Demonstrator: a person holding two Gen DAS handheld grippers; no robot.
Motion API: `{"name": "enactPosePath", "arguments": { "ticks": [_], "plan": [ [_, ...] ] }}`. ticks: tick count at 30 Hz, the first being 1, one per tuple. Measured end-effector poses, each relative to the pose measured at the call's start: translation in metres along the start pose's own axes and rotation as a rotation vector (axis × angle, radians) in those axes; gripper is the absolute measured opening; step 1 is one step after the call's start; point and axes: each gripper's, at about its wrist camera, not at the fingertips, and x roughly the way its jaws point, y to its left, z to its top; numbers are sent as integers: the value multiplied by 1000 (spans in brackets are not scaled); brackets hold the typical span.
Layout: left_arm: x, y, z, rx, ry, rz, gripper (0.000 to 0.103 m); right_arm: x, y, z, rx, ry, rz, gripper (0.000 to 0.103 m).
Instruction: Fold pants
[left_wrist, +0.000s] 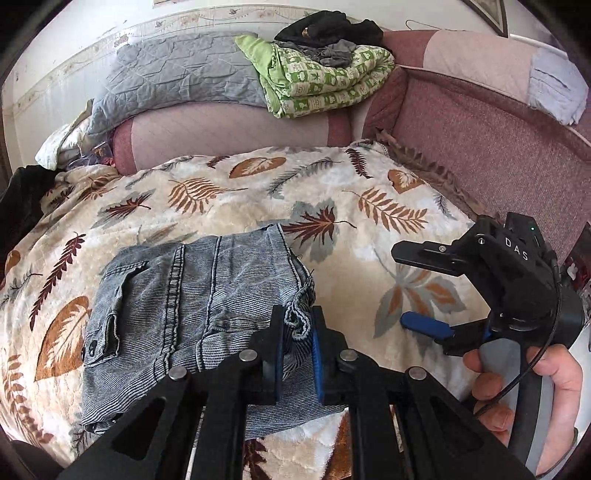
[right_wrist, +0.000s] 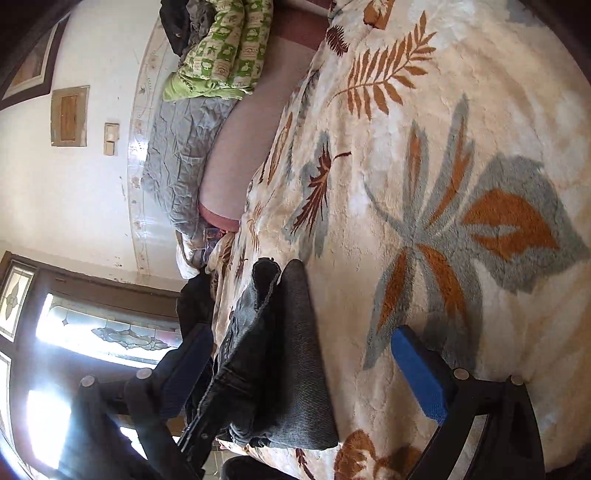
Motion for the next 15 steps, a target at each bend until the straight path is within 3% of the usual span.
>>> {"name": "enactPosePath", "arguments": {
  "ticks": [5, 9, 15],
  "plan": [
    [52, -7, -28, 35, 175, 33, 13, 0, 1, -2, -7, 2, 2, 99],
    [49, -17, -32, 87, 163, 65, 14, -2, 1, -4, -6, -1, 7, 99],
    [52, -10, -31, 67, 186, 35, 15, -4, -3, -4, 3, -9, 12, 99]
  ]
}}
